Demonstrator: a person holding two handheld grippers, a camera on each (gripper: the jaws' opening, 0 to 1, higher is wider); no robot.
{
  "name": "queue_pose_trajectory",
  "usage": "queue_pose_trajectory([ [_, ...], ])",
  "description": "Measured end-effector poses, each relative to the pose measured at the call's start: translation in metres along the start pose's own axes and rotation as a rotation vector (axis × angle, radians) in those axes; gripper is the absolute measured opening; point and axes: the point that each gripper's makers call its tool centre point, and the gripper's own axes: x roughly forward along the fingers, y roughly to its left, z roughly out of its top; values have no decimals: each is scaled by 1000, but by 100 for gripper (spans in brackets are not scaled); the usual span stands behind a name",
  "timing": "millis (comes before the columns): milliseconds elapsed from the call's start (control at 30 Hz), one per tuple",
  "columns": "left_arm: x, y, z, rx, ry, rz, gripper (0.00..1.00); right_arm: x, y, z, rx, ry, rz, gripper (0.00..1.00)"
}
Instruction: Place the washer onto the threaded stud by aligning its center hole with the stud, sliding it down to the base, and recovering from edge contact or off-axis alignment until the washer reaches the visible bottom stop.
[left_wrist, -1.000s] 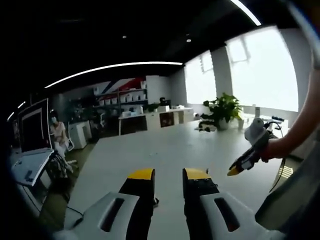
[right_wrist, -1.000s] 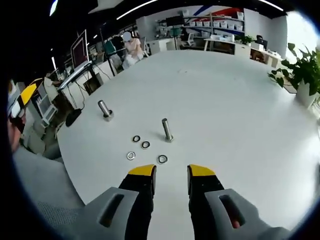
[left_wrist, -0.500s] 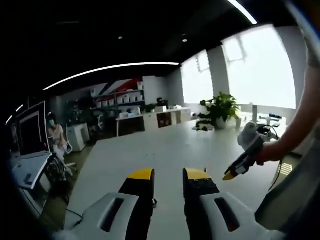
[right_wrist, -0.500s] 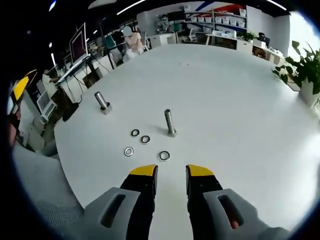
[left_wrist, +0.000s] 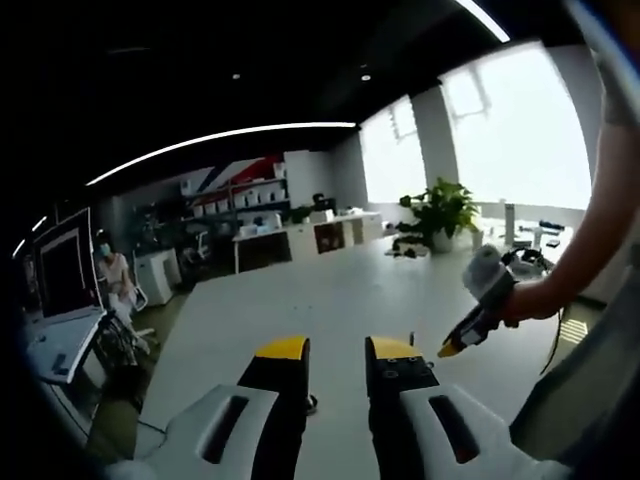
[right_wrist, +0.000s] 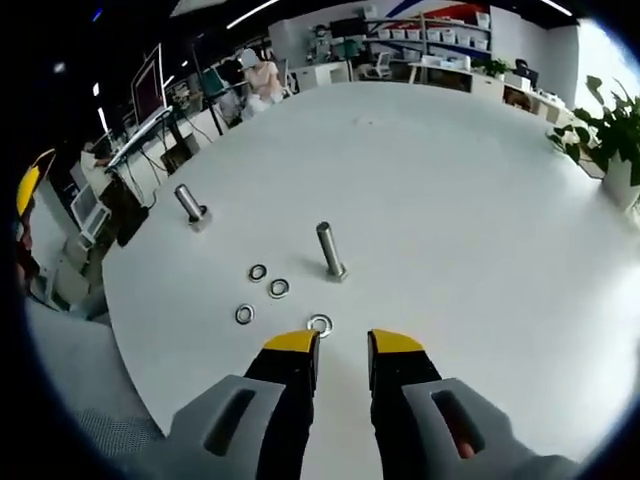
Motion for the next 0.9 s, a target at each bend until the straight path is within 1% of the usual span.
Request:
queue_pose_trajectory([
  [100,1,-1,-1,13,2,-5,20,5,-1,-2,-8,13,-2,21],
  [267,1,1,-3,24,14,7,20,9,-1,-4,-20,27,2,21],
  [367,0,3,-4,15,18,14,20,12,-3,-3,-40,29,0,17],
  [467,1,4,-5,5,20,15,20,14,-3,-4,-52,41,0,16],
  [533,1,3,-6,15,26,10,20,17,-4,-6,-52,53,0,16],
  [567,1,3,-6,16,27,9,20,17,-4,-3,-55,39,-8,15],
  [733,2,1,-6,14,27,4,20,20,1,1,-63,43,7,16],
  [900,3,2,-8,8,29,5,20,23,4,-3,-137,49,9,16],
])
